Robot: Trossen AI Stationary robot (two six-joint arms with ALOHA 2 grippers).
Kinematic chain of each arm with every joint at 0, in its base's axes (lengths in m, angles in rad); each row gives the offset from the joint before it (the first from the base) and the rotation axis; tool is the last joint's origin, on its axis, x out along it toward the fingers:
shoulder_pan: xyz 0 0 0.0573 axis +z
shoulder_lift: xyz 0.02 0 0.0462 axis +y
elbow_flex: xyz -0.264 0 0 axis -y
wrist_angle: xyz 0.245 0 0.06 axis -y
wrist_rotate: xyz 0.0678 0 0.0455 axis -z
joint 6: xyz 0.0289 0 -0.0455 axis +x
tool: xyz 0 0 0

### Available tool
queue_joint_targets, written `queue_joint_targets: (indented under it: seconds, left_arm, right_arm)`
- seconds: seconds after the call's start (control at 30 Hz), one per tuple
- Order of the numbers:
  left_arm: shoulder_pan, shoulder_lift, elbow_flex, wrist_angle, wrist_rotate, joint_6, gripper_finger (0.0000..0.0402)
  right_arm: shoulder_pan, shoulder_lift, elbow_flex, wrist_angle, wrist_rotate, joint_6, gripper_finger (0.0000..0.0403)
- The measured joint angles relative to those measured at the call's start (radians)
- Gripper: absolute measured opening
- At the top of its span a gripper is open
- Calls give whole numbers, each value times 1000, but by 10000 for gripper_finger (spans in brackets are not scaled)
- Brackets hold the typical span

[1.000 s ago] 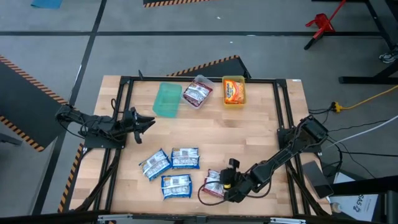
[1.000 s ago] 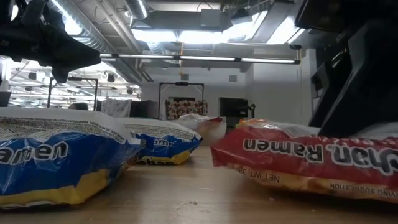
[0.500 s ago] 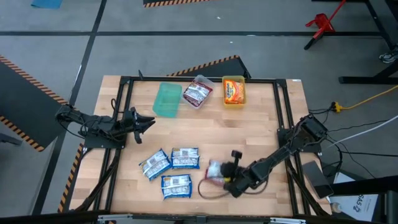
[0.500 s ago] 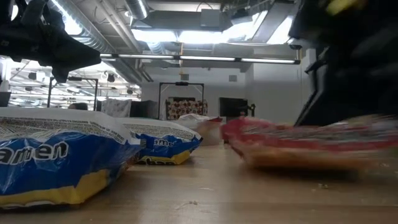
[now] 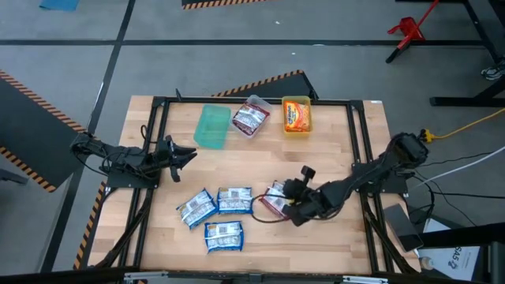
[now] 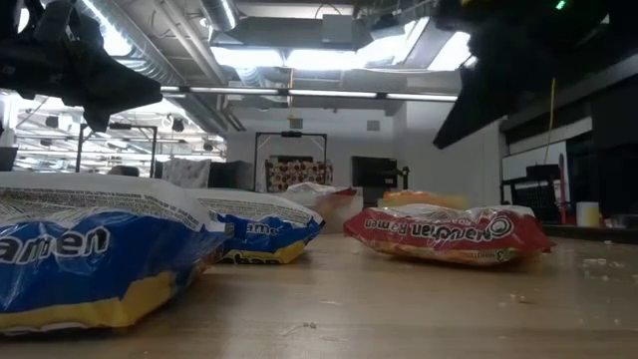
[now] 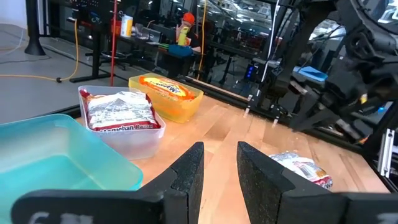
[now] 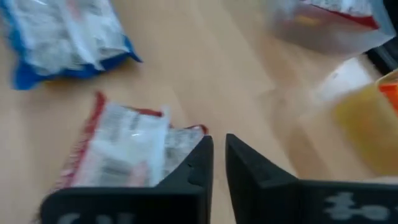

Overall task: Sort Maruchan noodles
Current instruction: Put the red noodle pack into the transparent bin

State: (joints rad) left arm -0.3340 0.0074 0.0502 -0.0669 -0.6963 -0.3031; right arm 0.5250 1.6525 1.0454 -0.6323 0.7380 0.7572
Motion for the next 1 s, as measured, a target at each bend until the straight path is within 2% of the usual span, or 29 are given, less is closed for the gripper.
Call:
queue_joint_targets:
  seconds: [0.07, 0.17, 0.33, 0.47, 0.57, 0.8, 1.0]
  left_arm:
    - [0, 0, 0, 0, 0, 0, 90]
    - [0, 0, 0, 0, 0, 1, 90]
    - [0, 0, 0, 0, 1, 4, 90]
    - [0, 0, 0, 0, 2, 22, 90]
    - [0, 0, 0, 0, 3, 21, 90]
    - [0, 0, 0, 0, 3, 17, 90]
    - [0, 0, 0, 0, 3, 17, 90]
  right_arm:
    - [40, -10, 1, 1, 7, 50, 49]
    - [116, -7, -17, 5, 86, 162, 87]
    - [196, 30, -98, 210, 260, 282, 168]
    - [178, 76, -139, 323, 265, 286, 238]
    - [147, 123, -141, 360, 236, 288, 274]
    - [93, 237, -140, 467, 159, 268, 291]
    - [90, 292, -136, 520, 188, 290, 277]
